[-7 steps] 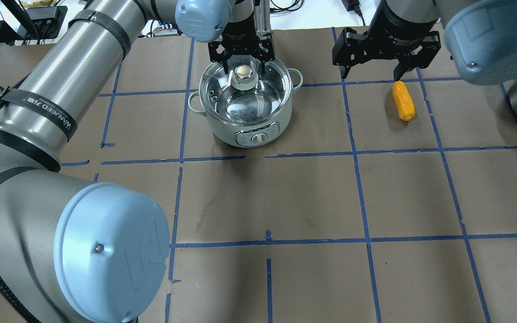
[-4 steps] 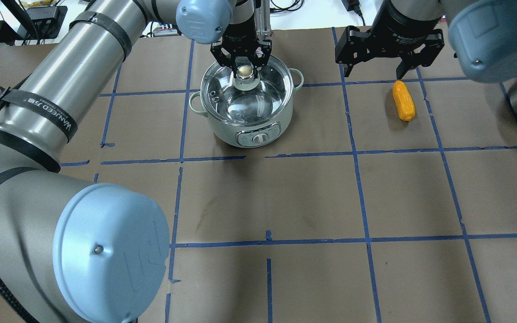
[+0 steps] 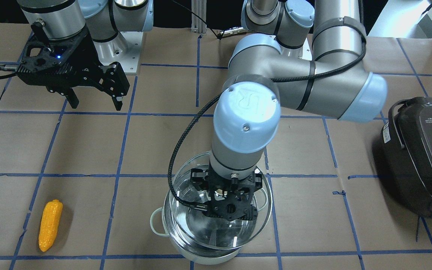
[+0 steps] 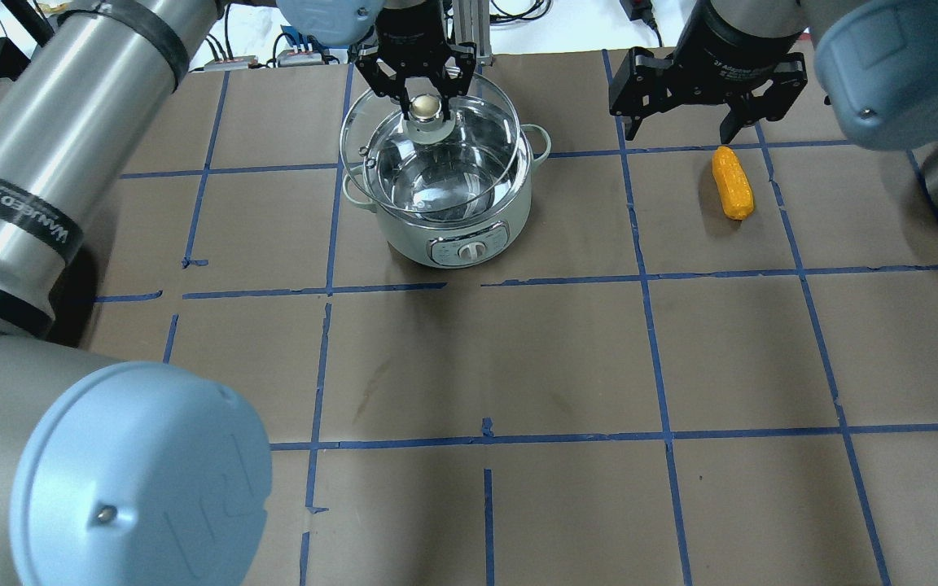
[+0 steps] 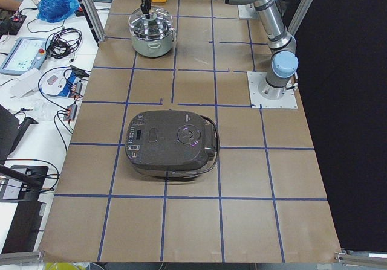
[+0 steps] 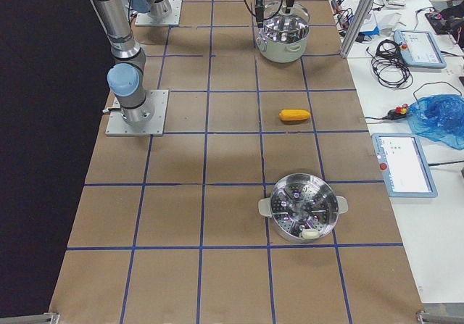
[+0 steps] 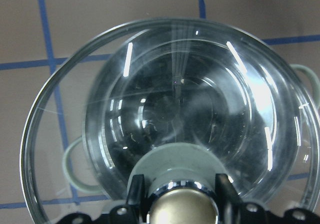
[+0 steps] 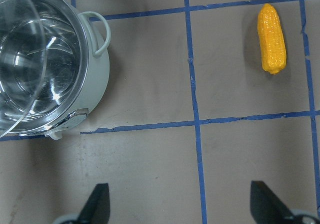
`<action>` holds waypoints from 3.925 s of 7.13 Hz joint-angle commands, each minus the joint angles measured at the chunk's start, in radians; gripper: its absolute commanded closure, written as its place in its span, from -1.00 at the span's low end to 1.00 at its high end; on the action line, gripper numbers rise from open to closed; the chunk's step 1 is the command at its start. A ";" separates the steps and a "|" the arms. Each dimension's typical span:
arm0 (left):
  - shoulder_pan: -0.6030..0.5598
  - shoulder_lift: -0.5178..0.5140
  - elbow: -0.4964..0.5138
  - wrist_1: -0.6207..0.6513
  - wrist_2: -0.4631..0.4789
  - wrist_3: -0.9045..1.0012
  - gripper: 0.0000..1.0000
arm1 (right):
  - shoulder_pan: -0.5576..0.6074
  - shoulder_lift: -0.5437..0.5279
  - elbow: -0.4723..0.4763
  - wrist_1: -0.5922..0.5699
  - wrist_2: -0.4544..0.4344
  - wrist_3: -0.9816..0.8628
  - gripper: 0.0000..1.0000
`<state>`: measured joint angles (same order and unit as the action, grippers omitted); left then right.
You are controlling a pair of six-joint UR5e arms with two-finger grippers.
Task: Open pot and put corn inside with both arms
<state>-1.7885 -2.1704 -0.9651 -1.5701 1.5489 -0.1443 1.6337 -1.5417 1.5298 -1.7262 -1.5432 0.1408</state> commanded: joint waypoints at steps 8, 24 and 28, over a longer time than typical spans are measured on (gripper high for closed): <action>0.466 0.032 -0.451 0.420 -0.027 0.346 0.95 | -0.003 -0.005 0.006 0.007 -0.003 -0.003 -1.00; 0.287 0.541 -0.500 -0.044 -0.010 0.249 -1.00 | -0.371 0.572 0.016 -0.450 0.100 -0.434 -0.84; 0.282 0.567 -0.512 -0.053 0.043 0.264 -1.00 | -0.373 0.588 0.029 -0.435 0.098 -0.434 0.09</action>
<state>-1.5068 -1.6118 -1.4710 -1.6182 1.5673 0.1129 1.2610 -0.9572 1.5565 -2.1667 -1.4447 -0.2925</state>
